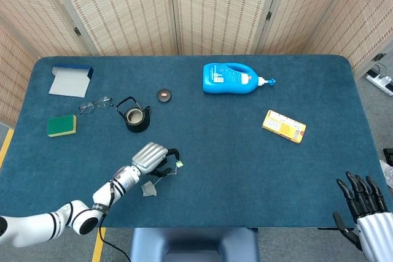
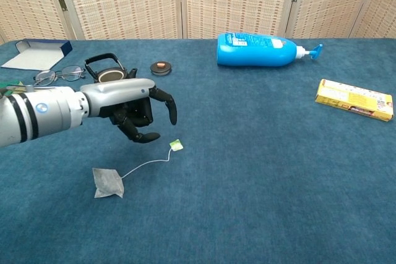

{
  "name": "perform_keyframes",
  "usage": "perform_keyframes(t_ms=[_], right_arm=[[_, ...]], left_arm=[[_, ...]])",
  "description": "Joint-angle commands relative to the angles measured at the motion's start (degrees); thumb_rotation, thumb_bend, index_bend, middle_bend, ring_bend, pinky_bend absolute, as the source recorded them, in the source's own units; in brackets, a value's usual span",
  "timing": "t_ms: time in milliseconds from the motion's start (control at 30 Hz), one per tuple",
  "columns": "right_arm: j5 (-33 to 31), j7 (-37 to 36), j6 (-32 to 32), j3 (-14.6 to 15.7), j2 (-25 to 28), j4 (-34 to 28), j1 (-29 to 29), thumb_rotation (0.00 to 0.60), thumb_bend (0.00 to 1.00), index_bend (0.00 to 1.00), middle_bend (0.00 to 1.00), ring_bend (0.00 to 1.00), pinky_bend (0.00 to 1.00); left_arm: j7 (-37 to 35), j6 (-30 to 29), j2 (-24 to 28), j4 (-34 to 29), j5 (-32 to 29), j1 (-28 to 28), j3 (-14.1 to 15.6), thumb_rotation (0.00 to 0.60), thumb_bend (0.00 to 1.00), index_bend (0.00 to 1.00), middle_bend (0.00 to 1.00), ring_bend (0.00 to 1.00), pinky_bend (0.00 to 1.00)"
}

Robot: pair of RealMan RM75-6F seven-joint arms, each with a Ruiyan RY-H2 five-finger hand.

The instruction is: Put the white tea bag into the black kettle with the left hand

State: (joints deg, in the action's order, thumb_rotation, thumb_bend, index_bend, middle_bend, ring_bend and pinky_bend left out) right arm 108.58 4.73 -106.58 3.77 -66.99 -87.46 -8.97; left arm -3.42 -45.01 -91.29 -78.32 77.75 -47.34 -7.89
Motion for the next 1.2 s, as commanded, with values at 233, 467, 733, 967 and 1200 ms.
perform_keyframes(t_ms=[233,467,733,967,1200], right_arm=[[0.2,-0.5,-0.4,0.0,0.1,0.3,-0.2,0.600,0.40,0.00,0.00,0.00,0.00],[0.6,-0.6,-0.9,0.1,-0.1,0.5,-0.5,0.600,0.40,0.00,0.00,0.00,0.00],[1.4,-1.8,-3.6,0.2,-0.3,1.8,-1.6,0.600,0.40,0.00,0.00,0.00,0.00],[2.1,-2.0,-5.0,0.2,-0.9,2.8,-2.2,0.600,0.40,0.00,0.00,0.00,0.00],[2.5,-2.2,-5.3,0.2,-0.9,3.1,-2.4,0.600,0.40,0.00,0.00,0.00,0.00]], left_arm=[[0.3,2.3,-4.4,5.6,-3.3,-1.9,-0.9,0.600,0.44,0.44,1.00,1.00,1.00],[-0.2,3.9,-7.6,9.7,-4.1,-2.9,-0.6,0.600,0.45,0.43,1.00,1.00,1.00],[-2.4,5.4,-10.3,14.2,-3.6,-3.6,0.0,0.600,0.45,0.47,1.00,1.00,1.00],[-3.8,5.1,-11.4,15.7,-1.6,-3.9,0.8,0.600,0.45,0.49,1.00,1.00,1.00],[-4.7,5.1,-12.2,16.7,-1.1,-4.1,0.9,0.600,0.45,0.55,1.00,1.00,1.00]])
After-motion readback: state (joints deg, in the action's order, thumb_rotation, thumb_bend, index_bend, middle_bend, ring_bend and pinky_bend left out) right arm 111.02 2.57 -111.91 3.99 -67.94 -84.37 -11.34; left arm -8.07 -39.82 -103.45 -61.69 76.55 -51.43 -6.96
